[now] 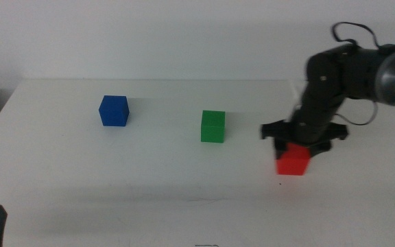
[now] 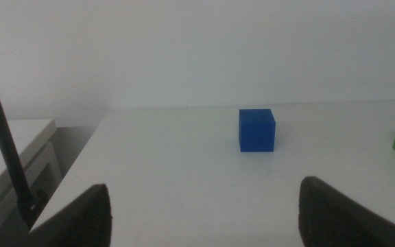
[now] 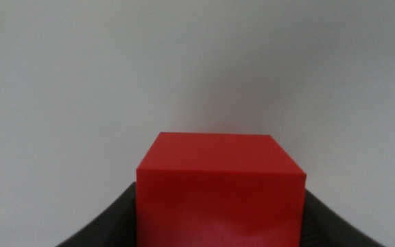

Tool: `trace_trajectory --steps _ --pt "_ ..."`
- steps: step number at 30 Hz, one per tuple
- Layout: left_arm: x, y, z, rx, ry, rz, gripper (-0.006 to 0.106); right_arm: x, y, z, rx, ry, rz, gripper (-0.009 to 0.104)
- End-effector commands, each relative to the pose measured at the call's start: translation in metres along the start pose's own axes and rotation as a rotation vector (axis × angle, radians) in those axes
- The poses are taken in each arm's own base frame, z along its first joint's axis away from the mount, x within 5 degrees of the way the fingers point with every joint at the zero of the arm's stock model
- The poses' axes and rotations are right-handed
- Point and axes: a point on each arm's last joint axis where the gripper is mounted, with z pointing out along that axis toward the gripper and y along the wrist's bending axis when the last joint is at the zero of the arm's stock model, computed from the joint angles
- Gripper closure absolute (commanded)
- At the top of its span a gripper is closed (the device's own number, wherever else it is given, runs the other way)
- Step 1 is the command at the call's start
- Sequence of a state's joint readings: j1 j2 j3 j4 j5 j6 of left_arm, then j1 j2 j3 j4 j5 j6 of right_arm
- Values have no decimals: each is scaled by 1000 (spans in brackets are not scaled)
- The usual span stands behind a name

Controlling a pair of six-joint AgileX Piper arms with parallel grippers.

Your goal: Stack red cubes first, then green, then blue cubes in a specific spot.

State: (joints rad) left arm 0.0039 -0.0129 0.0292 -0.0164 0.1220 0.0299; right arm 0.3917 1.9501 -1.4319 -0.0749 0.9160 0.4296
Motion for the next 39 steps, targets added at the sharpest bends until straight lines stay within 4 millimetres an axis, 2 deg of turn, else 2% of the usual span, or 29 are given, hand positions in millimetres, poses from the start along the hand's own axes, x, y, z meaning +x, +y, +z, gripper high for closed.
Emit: trace_trajectory --steps 1,8,15,22,30,31,35,39 --pt "-9 0 -2 -1 -97 -6 7 6 26 -42 -42 -91 7 96" --pt "-9 0 -2 -1 -97 -6 7 40 100 -50 -90 -68 4 96" --pt "-9 0 -2 -1 -97 -6 7 39 147 -53 -82 -105 -6 96" --pt "-9 0 -2 -1 -97 -6 7 29 160 -35 -22 -46 -3 96" --pt "-9 0 -2 -1 -97 -6 7 29 161 -23 -8 -33 -6 96" --pt "-9 0 -2 -1 -97 -6 7 29 161 -24 -8 -34 -19 39" --pt "-9 0 -2 -1 -97 -6 7 26 161 -38 -30 -57 -39 16" --pt "-9 0 -2 -1 -97 -6 7 20 159 -72 -53 -99 -52 4"
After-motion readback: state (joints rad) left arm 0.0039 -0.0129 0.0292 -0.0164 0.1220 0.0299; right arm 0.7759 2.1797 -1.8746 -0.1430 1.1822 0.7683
